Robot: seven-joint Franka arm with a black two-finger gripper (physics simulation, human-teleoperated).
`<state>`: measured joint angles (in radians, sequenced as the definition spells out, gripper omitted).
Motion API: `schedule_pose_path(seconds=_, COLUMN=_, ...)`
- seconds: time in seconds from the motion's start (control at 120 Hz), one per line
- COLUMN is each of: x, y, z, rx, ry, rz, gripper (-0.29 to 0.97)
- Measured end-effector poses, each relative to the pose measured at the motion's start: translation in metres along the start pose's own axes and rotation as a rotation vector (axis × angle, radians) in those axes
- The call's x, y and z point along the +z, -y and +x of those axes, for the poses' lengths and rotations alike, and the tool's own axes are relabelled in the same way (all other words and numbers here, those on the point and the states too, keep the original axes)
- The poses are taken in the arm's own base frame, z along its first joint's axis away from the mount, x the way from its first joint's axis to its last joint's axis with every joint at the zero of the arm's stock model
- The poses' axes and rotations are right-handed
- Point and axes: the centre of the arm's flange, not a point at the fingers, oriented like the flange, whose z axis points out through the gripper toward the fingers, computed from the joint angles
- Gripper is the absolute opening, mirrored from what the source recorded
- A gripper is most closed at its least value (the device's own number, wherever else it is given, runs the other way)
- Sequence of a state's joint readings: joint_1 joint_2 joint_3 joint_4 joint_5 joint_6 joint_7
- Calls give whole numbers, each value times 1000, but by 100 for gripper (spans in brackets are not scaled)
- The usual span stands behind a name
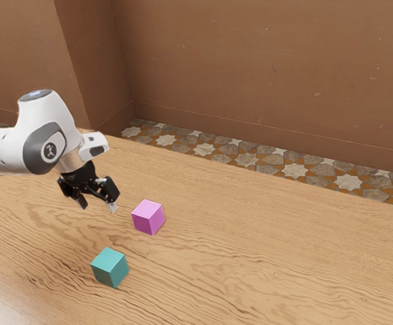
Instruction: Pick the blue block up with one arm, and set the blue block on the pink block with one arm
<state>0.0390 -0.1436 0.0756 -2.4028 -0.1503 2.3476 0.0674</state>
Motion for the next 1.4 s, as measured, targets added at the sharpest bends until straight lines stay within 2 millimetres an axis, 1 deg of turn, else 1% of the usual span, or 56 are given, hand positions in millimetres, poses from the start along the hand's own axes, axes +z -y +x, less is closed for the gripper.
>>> schedule_pose_path(seconds=0.075, x=10, y=-4, z=1, rx=-2, ry=-13, rz=-11, gripper=68)
schedule_pose_path(seconds=0.192, x=20, y=-22, z=3, rx=31, ry=-26, rz=-23, gripper=68)
schedule_pose_path(seconds=0.3, x=28, y=-32, z=1, rx=51, ry=1, rz=-35, gripper=68)
schedule_pose_path(seconds=0.433, x=36, y=-62, z=-8, rx=132, ry=73, rz=-9, gripper=68)
schedule_pose_path(seconds=0.5, x=41, y=-70, z=-13, rx=153, ry=109, rz=13, gripper=68)
schedule_pose_path(seconds=0.625, x=56, y=-67, z=-16, rx=132, ry=168, rz=36, gripper=68)
schedule_pose_path(seconds=0.892, x=69, y=-62, z=-21, rx=69, ry=194, rz=54, gripper=68)
schedule_pose_path(seconds=0.967, x=73, y=-61, z=-27, rx=57, ry=192, rz=57, gripper=68)
schedule_pose_path(seconds=1.083, x=78, y=-58, z=-40, rx=39, ry=165, rz=60, gripper=68)
schedule_pose_path(seconds=1.283, x=75, y=-59, z=-34, rx=17, ry=78, rz=54, gripper=68)
schedule_pose_path(seconds=1.4, x=80, y=-60, z=-39, rx=12, ry=63, rz=55, gripper=68)
